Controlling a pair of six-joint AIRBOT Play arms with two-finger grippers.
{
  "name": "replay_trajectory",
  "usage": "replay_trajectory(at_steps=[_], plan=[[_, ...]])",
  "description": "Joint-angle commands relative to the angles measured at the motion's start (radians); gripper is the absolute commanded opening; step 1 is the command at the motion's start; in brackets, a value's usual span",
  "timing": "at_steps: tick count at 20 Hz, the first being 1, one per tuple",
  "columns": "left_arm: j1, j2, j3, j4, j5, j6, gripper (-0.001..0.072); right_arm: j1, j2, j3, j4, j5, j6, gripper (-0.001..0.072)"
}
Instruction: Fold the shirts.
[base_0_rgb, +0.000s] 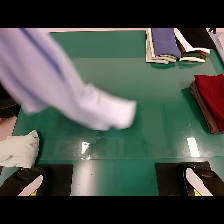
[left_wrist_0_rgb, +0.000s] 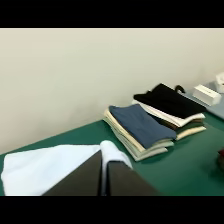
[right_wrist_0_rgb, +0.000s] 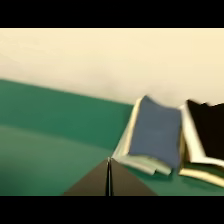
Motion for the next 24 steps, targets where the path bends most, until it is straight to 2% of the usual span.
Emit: replay_trajectory(at_steps=[1, 5, 8, 10, 12, 15, 18, 19, 20, 21, 24], plan=[[0.001, -0.078, 0.013, -0.049, -0.104, 0.004, 0.0022, 0.087, -0.13, 0.047, -0.003, 0.085, 0.045, 0.0016], [-0.01, -0.246, 0.013, -0.101, -0.25, 0.003, 0.0023, 0.232, -0.26, -0.084, -0.004, 0.095, 0.056, 0.0016], [-0.103, -0.366, 0.013, -0.175, -0.289, 0.013, 0.0023, 0.285, -0.307, -0.205, -0.003, 0.036, 0.058, 0.0016], [-0.214, -0.42, 0.013, -0.234, -0.267, 0.084, 0.0022, 0.296, -0.301, -0.268, -0.003, -0.026, 0.06, 0.0016], [-0.315, -0.429, 0.016, -0.249, -0.167, 0.143, 0.0022, 0.289, -0.272, -0.309, -0.004, -0.053, 0.06, 0.0016], [-0.403, -0.43, 0.035, -0.251, -0.029, 0.142, 0.0023, 0.25, -0.221, -0.342, -0.004, -0.059, 0.06, 0.0016], [-0.476, -0.458, 0.035, -0.251, -0.057, 0.141, 0.0024, 0.193, -0.174, -0.364, -0.003, -0.066, 0.061, 0.0016], [-0.5, -0.473, 0.033, -0.251, -0.065, 0.141, 0.0102, 0.172, -0.162, -0.365, -0.003, -0.062, 0.063, 0.0017], [-0.521, -0.489, 0.033, -0.251, -0.067, 0.137, 0.0418, 0.154, -0.15, -0.365, -0.002, -0.059, 0.064, 0.0017], [-0.537, -0.51, 0.033, -0.252, -0.065, 0.119, 0.0608, 0.139, -0.138, -0.365, -0.002, -0.059, 0.064, 0.0016], [-0.526, -0.558, 0.033, -0.216, -0.06, 0.103, 0.0605, 0.108, -0.103, -0.365, -0.003, -0.059, 0.064, 0.0017]])
